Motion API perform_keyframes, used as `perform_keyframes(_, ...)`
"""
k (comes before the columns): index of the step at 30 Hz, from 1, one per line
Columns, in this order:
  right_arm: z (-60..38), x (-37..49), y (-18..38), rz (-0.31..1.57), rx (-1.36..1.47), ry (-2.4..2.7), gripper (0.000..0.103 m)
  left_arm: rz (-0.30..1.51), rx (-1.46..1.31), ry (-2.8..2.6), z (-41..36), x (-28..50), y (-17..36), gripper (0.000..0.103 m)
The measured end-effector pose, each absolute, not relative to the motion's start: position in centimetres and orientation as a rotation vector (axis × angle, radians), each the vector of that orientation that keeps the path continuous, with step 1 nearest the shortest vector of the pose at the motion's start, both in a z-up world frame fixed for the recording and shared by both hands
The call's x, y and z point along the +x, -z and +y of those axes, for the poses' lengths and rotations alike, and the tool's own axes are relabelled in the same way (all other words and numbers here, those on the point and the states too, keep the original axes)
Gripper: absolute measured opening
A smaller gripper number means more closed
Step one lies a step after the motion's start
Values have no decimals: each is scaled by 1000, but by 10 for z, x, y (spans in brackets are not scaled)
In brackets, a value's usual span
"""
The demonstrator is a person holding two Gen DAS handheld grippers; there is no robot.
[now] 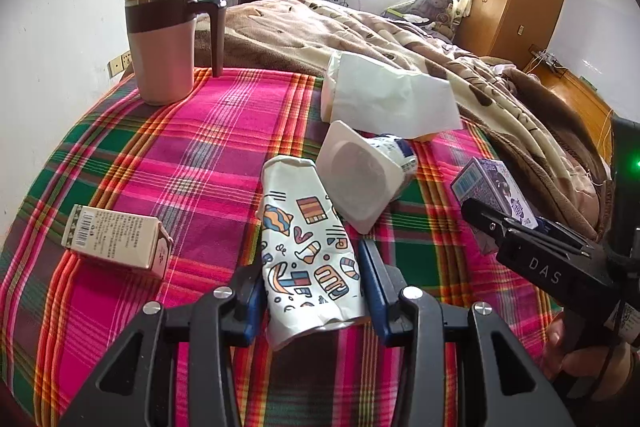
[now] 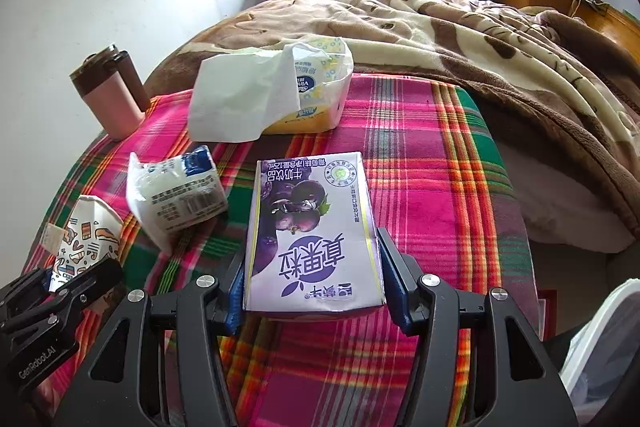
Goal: Collect trash
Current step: 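Grasp the patterned paper cup with left while right grasps the purple juice box, then lift the paper cup with left while right lifts the juice box, then carry the paper cup with left while right carries the juice box over the wastebasket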
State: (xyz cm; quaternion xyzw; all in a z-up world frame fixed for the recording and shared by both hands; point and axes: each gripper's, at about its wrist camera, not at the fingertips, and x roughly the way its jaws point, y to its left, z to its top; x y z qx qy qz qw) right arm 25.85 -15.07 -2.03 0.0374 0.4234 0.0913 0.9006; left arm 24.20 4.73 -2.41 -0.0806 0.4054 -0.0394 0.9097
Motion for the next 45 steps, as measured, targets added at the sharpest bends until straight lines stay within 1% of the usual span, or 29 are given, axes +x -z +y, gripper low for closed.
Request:
perform_keyframes(17,-177,199,-11,796,122,-175,57,726,-140,148,25,180,-19,44)
perform_keyframes(29,-209,156,-30,726,157,-129,57,664,-103,241,-10,142,-42,44)
perform_keyframes(45,-264,108,-38,679,220,-4,57,622,-43,404,-74,113,-58,44)
